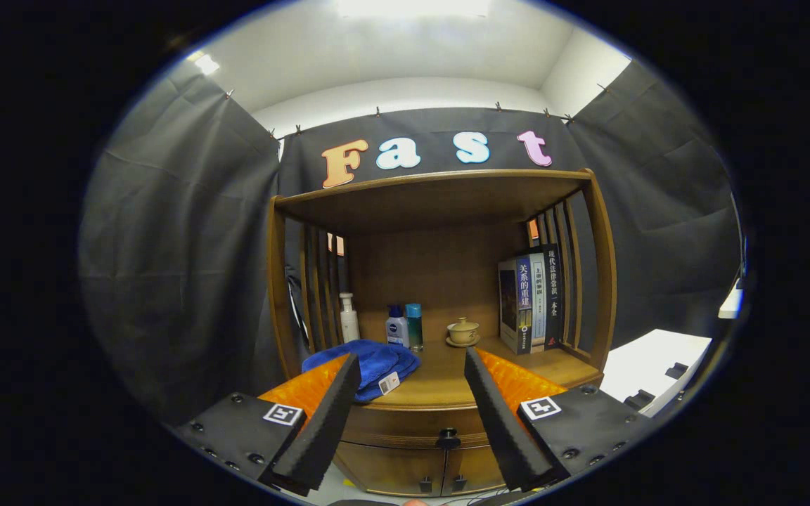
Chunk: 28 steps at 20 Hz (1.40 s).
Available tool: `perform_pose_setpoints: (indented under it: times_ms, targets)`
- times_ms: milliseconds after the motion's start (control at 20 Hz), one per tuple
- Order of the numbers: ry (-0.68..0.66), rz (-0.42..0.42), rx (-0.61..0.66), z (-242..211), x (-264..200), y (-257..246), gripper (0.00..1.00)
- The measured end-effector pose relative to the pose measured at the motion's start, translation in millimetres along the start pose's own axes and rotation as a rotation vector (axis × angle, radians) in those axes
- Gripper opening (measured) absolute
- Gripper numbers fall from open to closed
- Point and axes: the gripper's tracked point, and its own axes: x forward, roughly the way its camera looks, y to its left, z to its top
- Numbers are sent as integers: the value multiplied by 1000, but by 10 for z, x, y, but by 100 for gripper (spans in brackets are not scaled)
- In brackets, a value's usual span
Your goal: Pull open the drawer, take out the items inside it, and place them on the countertop above the cabinet.
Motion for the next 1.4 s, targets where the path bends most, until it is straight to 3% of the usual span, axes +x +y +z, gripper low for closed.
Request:
perform_pose_setpoints:
  times_ms: [350,550,950,1200,1400]
  targets:
    - [27,4,28,-404,222,-104,97]
    - [27,54,82,-688,405,-89,97]
    - [70,-82,-79,-1441,793,-500,98]
    - [169,-64,-2,-1858,911,-503,98]
    - [218,-93,-21,-2210,1017,-647,99]
